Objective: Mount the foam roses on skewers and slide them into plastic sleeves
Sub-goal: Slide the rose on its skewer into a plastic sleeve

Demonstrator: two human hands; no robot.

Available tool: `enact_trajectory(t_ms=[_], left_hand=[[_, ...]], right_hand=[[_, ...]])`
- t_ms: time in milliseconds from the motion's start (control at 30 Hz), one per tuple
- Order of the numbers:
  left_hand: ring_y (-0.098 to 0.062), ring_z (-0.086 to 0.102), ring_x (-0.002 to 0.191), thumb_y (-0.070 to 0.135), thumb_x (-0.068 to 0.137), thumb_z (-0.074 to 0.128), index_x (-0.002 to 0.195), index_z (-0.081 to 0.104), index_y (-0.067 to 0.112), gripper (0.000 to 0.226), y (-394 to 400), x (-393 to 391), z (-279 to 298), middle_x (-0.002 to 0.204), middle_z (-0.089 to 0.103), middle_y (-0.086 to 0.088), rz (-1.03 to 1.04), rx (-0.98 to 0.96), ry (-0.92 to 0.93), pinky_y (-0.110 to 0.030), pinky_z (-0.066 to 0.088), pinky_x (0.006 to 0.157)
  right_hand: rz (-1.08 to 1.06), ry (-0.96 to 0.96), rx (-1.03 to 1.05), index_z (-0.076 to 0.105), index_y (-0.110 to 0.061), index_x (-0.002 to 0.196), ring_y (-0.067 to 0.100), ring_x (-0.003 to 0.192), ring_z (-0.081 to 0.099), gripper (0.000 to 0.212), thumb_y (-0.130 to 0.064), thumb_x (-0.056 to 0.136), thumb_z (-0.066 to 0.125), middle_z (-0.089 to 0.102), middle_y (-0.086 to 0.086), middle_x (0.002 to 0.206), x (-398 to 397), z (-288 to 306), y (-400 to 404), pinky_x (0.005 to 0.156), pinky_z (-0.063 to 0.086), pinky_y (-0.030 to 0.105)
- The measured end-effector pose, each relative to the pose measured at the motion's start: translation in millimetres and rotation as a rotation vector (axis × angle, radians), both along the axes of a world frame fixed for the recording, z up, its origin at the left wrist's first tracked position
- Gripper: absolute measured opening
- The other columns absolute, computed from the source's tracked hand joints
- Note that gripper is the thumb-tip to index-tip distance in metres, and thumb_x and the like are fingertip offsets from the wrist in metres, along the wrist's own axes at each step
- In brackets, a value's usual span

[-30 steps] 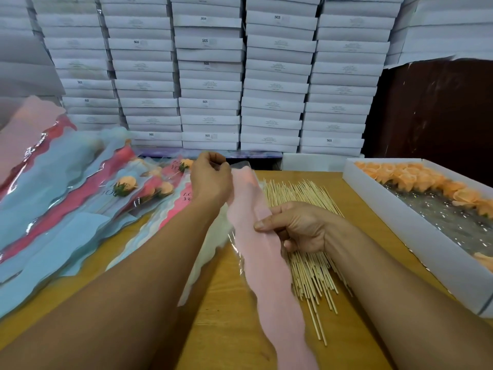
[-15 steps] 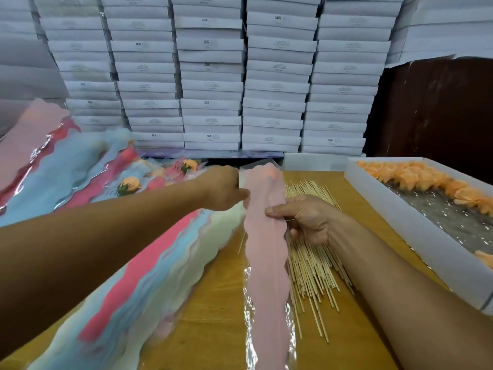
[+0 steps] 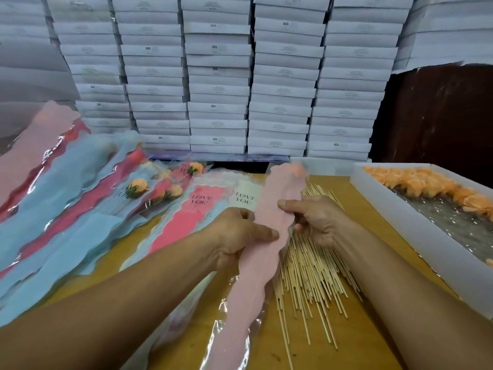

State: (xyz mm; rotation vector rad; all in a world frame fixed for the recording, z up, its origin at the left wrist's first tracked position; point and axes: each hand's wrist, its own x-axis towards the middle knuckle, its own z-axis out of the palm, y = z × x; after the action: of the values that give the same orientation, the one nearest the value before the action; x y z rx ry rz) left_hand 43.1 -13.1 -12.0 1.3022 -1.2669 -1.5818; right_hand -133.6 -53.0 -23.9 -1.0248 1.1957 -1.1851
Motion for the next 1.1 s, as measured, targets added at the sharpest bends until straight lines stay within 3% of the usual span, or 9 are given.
enact_trajectory(t_ms=[67,267,400,500,600,667,767,900,1100], left_hand=[[-0.034,0.068,0.07,-0.012,0.076,0.076,0.113,0.053,0.003,0.046,1,2,0,0.103,0.068,-0.028,0.019,-0.006,0.011,-0.043,0.06,0.06],[-0.038,0.066,0.084,-0.011,0.076,0.077,0.12,0.049,0.004,0.054,-2,16,2,0.116,0.066,-0.031,0.112,-0.042,0.007,-0.052,0.057,0.081],[-0.042,0.067,0.093,-0.01,0.077,0.077,0.126,0.049,-0.001,0.058,-7,25,6,0.118,0.065,-0.031,0.2,-0.088,0.049,-0.057,0.055,0.088],[-0.044,0.067,0.096,-0.01,0.076,0.077,0.115,0.052,0.002,0.048,-13,29,11,0.118,0.066,-0.032,0.282,-0.137,0.08,-0.063,0.053,0.091],[-0.041,0.068,0.092,-0.011,0.076,0.077,0.1,0.051,0.007,0.039,-20,33,15,0.115,0.067,-0.03,0.352,-0.173,0.087,-0.058,0.056,0.088],[-0.036,0.069,0.087,-0.009,0.076,0.078,0.097,0.053,0.005,0.036,-25,36,16,0.112,0.069,-0.027,0.371,-0.191,0.073,-0.051,0.058,0.084],[-0.04,0.07,0.098,-0.006,0.075,0.081,0.119,0.055,-0.004,0.051,-30,37,15,0.113,0.069,-0.024,0.392,-0.203,0.062,-0.053,0.058,0.087],[-0.038,0.068,0.102,-0.003,0.075,0.082,0.13,0.05,-0.004,0.064,-30,36,12,0.119,0.066,-0.024,0.412,-0.221,0.099,-0.05,0.057,0.091],[-0.03,0.068,0.081,0.001,0.079,0.078,0.104,0.059,0.001,0.031,-6,46,2,0.1,0.07,-0.024,0.205,-0.115,0.077,-0.038,0.06,0.067]], right_hand=[[0.012,0.014,-0.008,0.068,0.003,0.097,0.013,0.041,0.057,0.022,-0.011,0.084,0.079,0.072,0.01,0.065,0,0,0,0.033,0.041,0.019],[0.142,0.083,0.027,0.069,-0.003,0.094,0.02,0.054,0.068,0.037,-0.04,0.091,0.071,0.074,0.015,0.076,-1,3,3,0.036,0.043,0.022],[0.437,0.236,0.097,0.071,-0.001,0.102,0.02,0.062,0.07,0.056,-0.049,0.075,0.078,0.075,0.018,0.085,1,7,13,0.039,0.044,0.021],[0.721,0.337,0.126,0.077,-0.007,0.095,0.019,0.063,0.072,0.042,-0.045,0.077,0.084,0.075,0.018,0.087,13,8,24,0.039,0.046,0.02],[0.852,0.354,0.114,0.079,-0.011,0.094,0.016,0.063,0.072,0.023,-0.032,0.086,0.078,0.076,0.013,0.087,30,4,34,0.039,0.046,0.017],[0.852,0.329,0.103,0.077,-0.006,0.095,0.014,0.062,0.071,0.019,-0.024,0.09,0.076,0.076,0.01,0.085,39,1,38,0.038,0.044,0.016],[0.793,0.285,0.106,0.073,-0.006,0.085,0.013,0.058,0.07,0.012,-0.017,0.09,0.075,0.073,0.007,0.076,47,-2,41,0.036,0.042,0.017],[0.735,0.283,0.084,0.072,-0.011,0.071,0.012,0.054,0.069,0.019,-0.01,0.09,0.074,0.071,0.006,0.066,51,-5,42,0.034,0.042,0.017],[0.617,0.22,0.007,0.074,-0.012,0.066,0.012,0.053,0.067,0.025,-0.007,0.09,0.072,0.069,0.006,0.065,47,1,40,0.036,0.043,0.016]])
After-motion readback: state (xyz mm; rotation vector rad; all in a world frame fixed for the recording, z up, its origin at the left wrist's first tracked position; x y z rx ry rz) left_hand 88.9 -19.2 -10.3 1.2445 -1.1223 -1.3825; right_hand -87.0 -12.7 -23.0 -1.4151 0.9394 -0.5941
